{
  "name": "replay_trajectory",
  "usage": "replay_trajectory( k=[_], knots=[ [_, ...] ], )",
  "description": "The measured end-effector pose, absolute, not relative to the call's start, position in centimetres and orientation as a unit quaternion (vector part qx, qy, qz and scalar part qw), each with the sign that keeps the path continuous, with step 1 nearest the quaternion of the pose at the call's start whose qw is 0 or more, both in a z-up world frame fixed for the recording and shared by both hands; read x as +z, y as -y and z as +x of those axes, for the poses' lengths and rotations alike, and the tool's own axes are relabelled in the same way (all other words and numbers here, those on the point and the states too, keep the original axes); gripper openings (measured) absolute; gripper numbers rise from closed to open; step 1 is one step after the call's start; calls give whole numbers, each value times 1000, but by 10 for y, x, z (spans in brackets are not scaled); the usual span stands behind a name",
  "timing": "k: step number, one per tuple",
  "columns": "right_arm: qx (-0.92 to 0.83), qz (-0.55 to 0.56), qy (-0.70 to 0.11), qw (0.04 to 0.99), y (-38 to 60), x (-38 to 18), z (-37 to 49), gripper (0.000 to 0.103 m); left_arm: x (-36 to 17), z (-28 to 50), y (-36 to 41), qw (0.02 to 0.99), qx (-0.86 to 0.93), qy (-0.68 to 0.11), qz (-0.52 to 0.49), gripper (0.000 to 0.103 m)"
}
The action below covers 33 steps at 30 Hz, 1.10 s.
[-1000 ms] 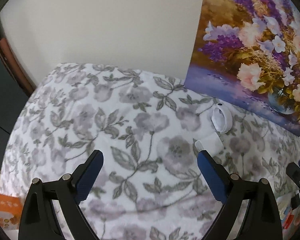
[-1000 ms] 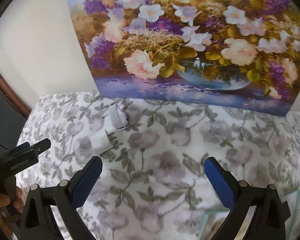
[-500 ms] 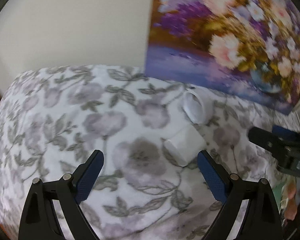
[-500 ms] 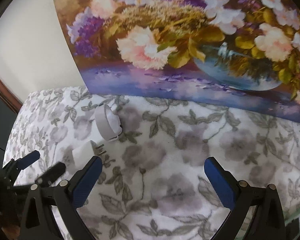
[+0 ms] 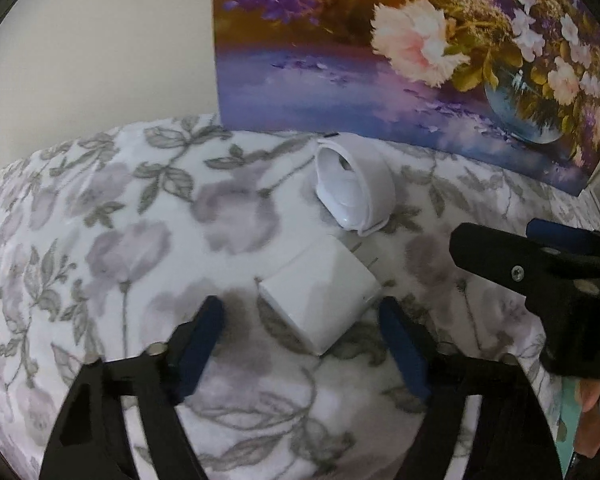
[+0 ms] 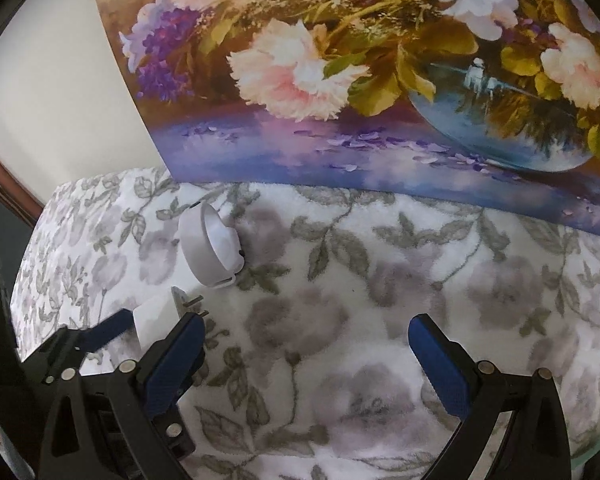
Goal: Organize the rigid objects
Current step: 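Grasp the white charger plug with the left tool while the right tool grasps the white ring band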
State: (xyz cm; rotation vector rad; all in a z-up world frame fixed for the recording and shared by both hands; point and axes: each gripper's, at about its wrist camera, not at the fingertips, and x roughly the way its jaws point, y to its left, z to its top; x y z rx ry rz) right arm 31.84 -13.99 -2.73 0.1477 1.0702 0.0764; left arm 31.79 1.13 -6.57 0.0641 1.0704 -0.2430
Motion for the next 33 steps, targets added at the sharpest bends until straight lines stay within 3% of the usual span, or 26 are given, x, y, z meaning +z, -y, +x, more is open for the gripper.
replay_trajectory(
  k=[2,4,12,19,24,32,33],
  knots=[
    [38,71,-510,857,137,-29,321,103,-66,318,-9,857,-116,-501,34,70],
    [41,73,-509,857,135,-28,323,103,-65,318,-8,858,-118,-499,32,57],
    [54,72,-499,862,113,-31,340,100,-59,317,-45,867,-80,-492,4,53],
    [67,65,-496,863,85,-38,356,86,-60,316,-88,869,-40,-493,-19,52],
    [67,44,-499,863,67,-43,364,70,-63,314,-103,870,-38,-491,-28,52],
    [54,18,-494,868,52,-47,366,23,-67,316,-103,872,-45,-487,-26,52],
    [52,15,-493,868,52,-47,365,21,-66,314,-103,872,-45,-487,-25,52]
  ],
)
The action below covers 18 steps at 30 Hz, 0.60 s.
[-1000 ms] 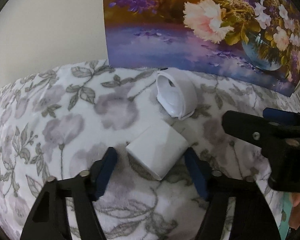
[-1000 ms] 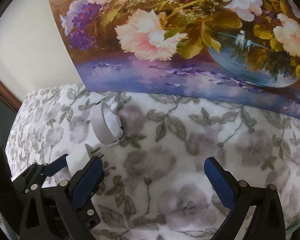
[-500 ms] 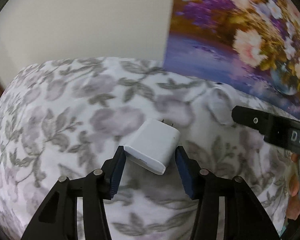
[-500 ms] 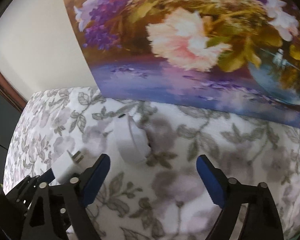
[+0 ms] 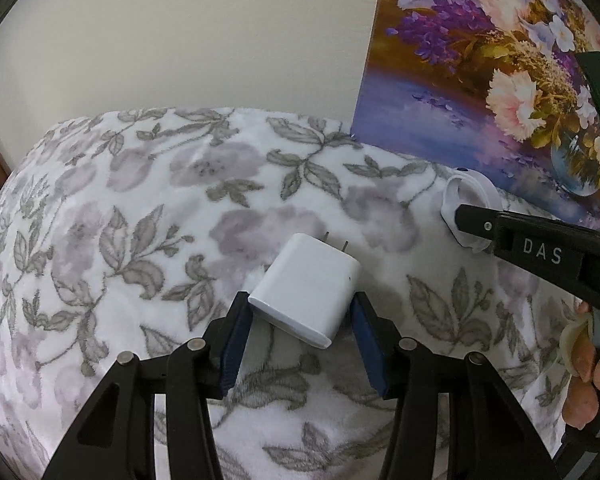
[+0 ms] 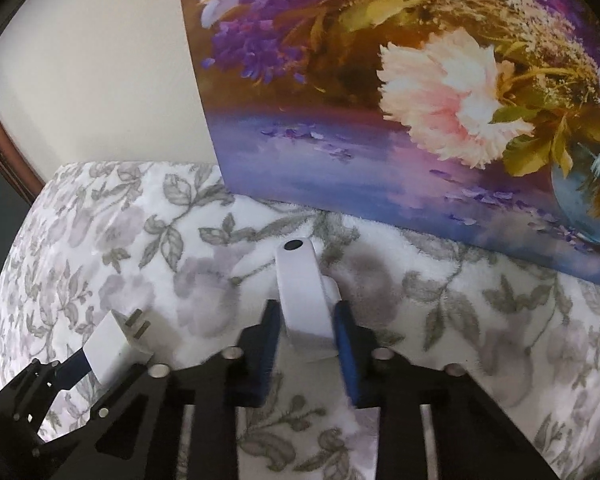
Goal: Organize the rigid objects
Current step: 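Grasp the white charger plug with the left tool while the right tool grasps the white ring band, then lift the charger and ring band and carry both toward the tray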
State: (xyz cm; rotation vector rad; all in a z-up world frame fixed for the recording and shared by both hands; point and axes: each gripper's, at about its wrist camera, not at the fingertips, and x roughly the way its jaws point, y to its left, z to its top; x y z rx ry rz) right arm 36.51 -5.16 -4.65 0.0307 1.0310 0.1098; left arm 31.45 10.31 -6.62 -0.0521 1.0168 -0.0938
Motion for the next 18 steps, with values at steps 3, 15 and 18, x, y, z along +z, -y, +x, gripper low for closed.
replay_trajectory(
  k=[3,15,18],
  knots=[
    [53,15,-493,868,54,-45,360,20,-65,313,-103,871,-43,-489,-24,52],
    [66,20,-484,872,72,2,294,20,-25,279,-93,866,-31,-498,-29,47],
    [64,23,-479,875,82,22,271,20,-6,260,-85,867,-33,-496,-32,44]
  ],
)
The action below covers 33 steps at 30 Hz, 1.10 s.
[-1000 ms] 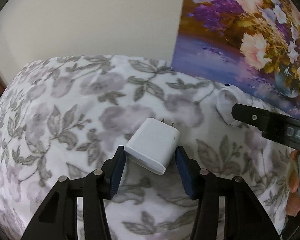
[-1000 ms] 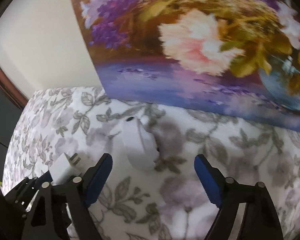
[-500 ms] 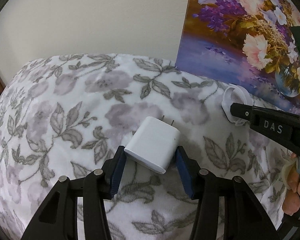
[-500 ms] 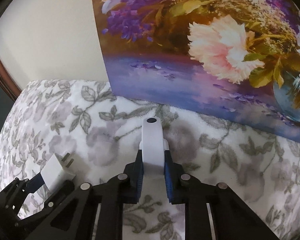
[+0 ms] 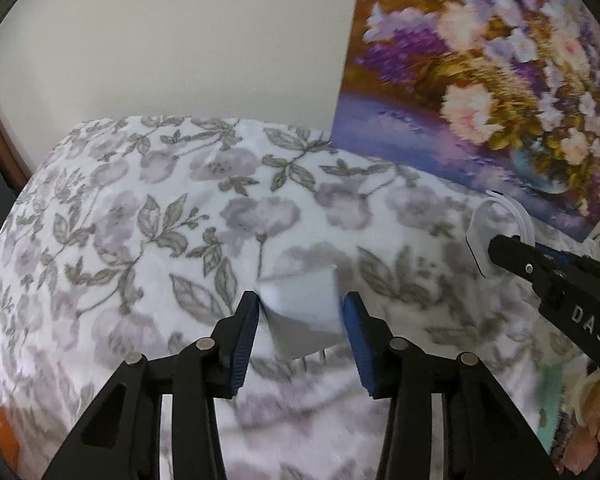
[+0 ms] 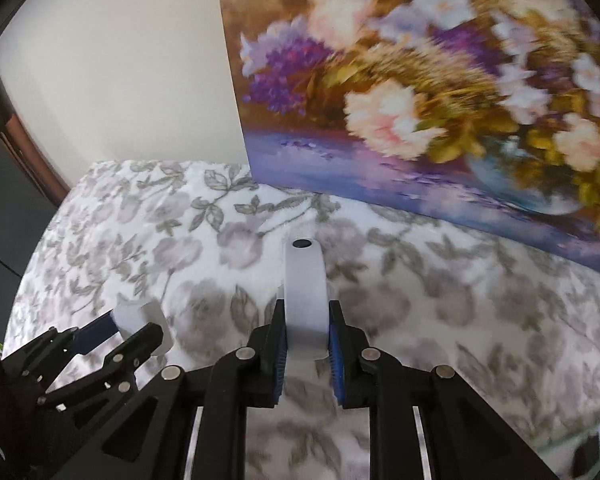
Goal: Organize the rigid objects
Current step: 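Lift the charger and ring band and carry both toward the tray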
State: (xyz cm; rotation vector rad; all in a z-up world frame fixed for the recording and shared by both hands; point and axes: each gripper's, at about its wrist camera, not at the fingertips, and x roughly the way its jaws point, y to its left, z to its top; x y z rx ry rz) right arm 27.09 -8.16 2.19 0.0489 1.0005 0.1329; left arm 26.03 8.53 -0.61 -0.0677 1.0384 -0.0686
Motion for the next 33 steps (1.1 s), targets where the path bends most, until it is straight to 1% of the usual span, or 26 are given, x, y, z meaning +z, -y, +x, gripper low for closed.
replay_trajectory(
  k=[2,3,9,14,17,18,19,20,21,22,26,27,28,33],
  knots=[
    [61,23,-475,878,87,35,255,20,5,248,-79,870,-35,-491,-29,10],
    [60,24,-474,878,90,41,248,20,12,242,-76,869,-40,-492,-30,1],
    [56,42,-470,880,116,66,201,20,36,208,-61,867,-45,-495,-22,1],
    [48,47,-478,876,133,63,186,19,20,203,-64,860,-20,-510,-18,1],
    [43,37,-490,870,138,51,181,19,2,208,-66,853,-6,-522,-6,3],
    [42,35,-492,869,139,46,180,19,-2,211,-67,851,0,-525,-6,6],
    [42,36,-496,867,141,41,180,19,-6,214,-70,852,2,-524,-8,17],
    [42,37,-501,864,143,34,180,19,-8,217,-71,853,4,-522,-9,26],
    [41,36,-504,862,144,30,181,19,-10,219,-72,854,6,-521,-8,39],
    [40,36,-507,861,146,26,182,19,-13,222,-73,854,9,-520,-6,41],
    [35,44,-516,855,153,8,187,19,-28,238,-73,847,22,-531,14,41],
    [35,46,-518,853,155,4,189,19,-34,242,-73,845,26,-534,16,42],
    [35,46,-520,852,156,-1,190,19,-37,244,-73,845,24,-534,12,46],
    [34,46,-528,847,161,-14,196,19,-56,254,-70,837,32,-546,24,49]
  ],
)
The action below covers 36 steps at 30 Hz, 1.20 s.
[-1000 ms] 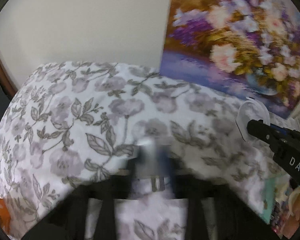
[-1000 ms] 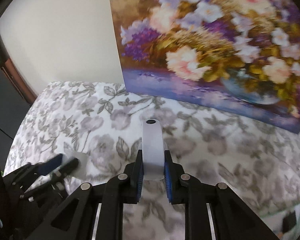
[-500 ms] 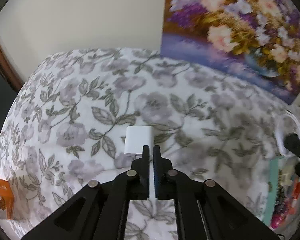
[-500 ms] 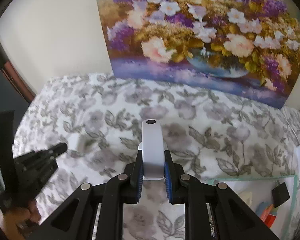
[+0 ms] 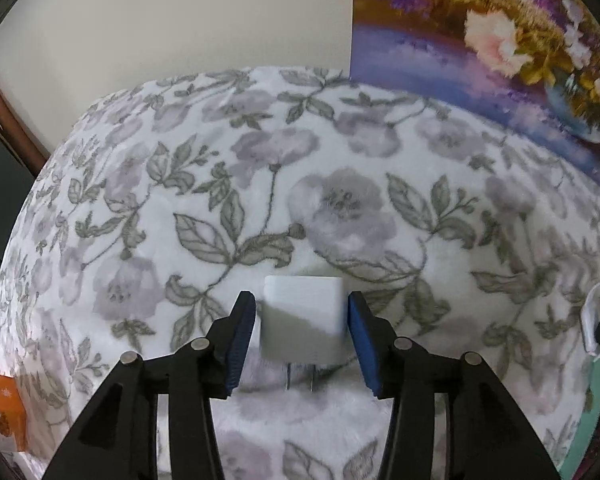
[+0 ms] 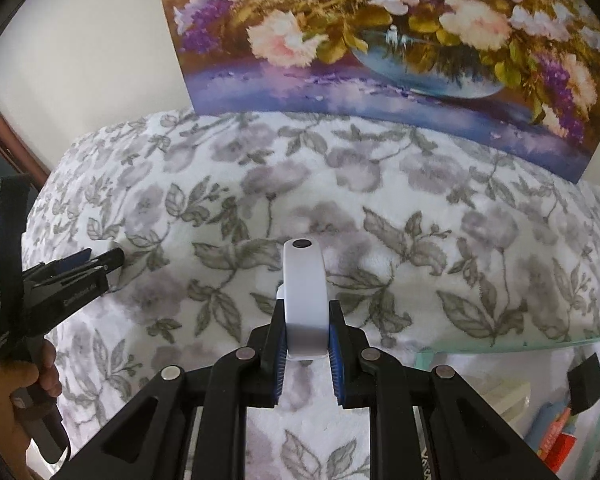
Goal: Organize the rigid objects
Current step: 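Lift the charger and ring band and carry both toward the tray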
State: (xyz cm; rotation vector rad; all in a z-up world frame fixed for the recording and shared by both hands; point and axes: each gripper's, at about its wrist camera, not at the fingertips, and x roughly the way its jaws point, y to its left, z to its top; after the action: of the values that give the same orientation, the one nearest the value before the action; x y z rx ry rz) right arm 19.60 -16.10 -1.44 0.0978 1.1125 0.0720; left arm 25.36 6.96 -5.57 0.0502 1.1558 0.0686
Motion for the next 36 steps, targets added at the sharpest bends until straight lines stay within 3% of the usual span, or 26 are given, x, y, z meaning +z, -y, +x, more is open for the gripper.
replay_trajectory(
  k=[7,13,25,36],
  knots=[
    [31,59,-533,844,172,-20,193,19,-58,248,-65,839,35,-543,28,44],
    [33,78,-517,852,180,-1,167,19,-24,215,-44,848,9,-530,18,44],
    [-20,127,-465,876,213,50,58,20,69,106,43,875,-73,-478,13,44],
    [-91,194,-444,870,276,48,-38,20,82,30,112,872,-136,-471,3,44]
  ],
)
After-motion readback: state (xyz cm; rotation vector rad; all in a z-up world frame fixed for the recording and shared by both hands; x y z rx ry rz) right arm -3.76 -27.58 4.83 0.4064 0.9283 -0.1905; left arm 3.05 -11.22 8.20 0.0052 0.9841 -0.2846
